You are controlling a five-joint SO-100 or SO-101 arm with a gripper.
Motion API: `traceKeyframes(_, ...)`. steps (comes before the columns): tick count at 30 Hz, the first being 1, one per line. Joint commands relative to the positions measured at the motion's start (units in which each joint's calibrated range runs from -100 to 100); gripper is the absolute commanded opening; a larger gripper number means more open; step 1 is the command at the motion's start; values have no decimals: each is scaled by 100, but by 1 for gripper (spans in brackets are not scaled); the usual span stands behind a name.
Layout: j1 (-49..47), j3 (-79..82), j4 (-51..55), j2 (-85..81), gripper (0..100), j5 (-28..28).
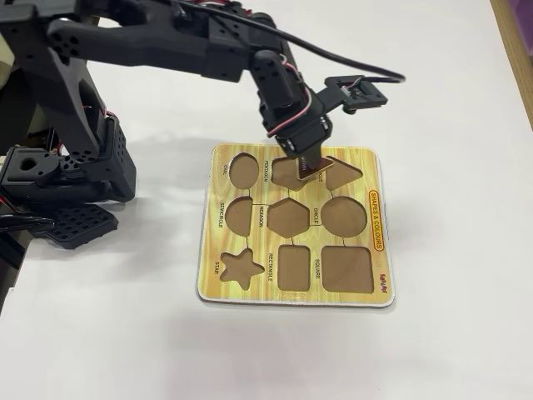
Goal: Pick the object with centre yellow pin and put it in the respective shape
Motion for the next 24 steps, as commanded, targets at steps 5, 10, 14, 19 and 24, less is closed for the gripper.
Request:
traceKeyframes(5, -35, -621, 30, 46, 2, -24)
traceKeyframes(10, -5, -827, 30, 54, 2, -24)
traceKeyframes(14, -5, -917, -13, 63, 2, -34)
traceKeyframes(19, -44, -917, -39, 339, 2, -285)
traceKeyframes(24, -44, -926, -48, 464, 2, -285)
